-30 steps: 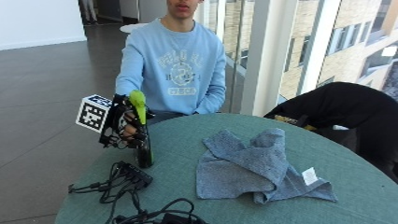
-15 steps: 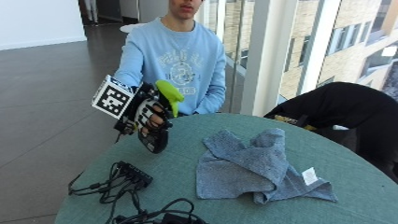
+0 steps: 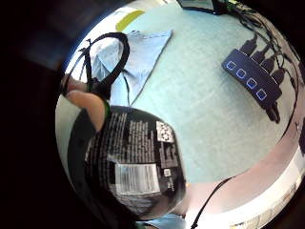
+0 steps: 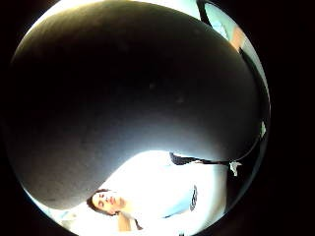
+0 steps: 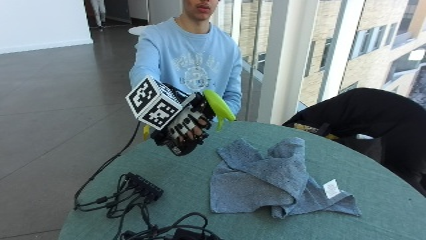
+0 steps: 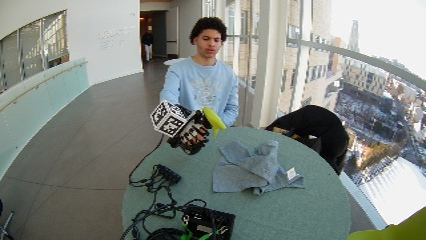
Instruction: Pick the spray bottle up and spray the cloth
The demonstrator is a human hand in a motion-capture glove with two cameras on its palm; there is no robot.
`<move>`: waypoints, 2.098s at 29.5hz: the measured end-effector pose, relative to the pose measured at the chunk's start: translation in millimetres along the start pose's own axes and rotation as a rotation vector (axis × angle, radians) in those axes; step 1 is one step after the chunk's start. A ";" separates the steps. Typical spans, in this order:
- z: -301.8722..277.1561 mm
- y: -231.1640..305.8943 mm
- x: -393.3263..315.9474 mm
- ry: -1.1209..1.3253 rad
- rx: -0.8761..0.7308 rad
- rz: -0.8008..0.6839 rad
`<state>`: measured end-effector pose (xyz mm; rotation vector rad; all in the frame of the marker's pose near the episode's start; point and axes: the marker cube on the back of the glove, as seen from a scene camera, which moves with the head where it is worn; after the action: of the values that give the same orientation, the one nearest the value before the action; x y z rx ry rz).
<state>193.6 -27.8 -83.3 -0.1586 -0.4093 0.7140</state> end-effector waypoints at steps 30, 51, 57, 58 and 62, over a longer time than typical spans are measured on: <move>16.0 -13.4 -31.5 0.140 -0.084 0.086; 17.6 -14.7 -39.3 0.179 -0.067 0.087; 18.8 -15.9 -43.0 0.194 -0.063 0.082; 19.5 -16.0 -44.0 0.192 -0.064 0.079; 25.6 -16.4 -51.8 0.172 -0.053 0.042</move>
<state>157.6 -74.4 -71.5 -0.2777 -0.2609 0.7249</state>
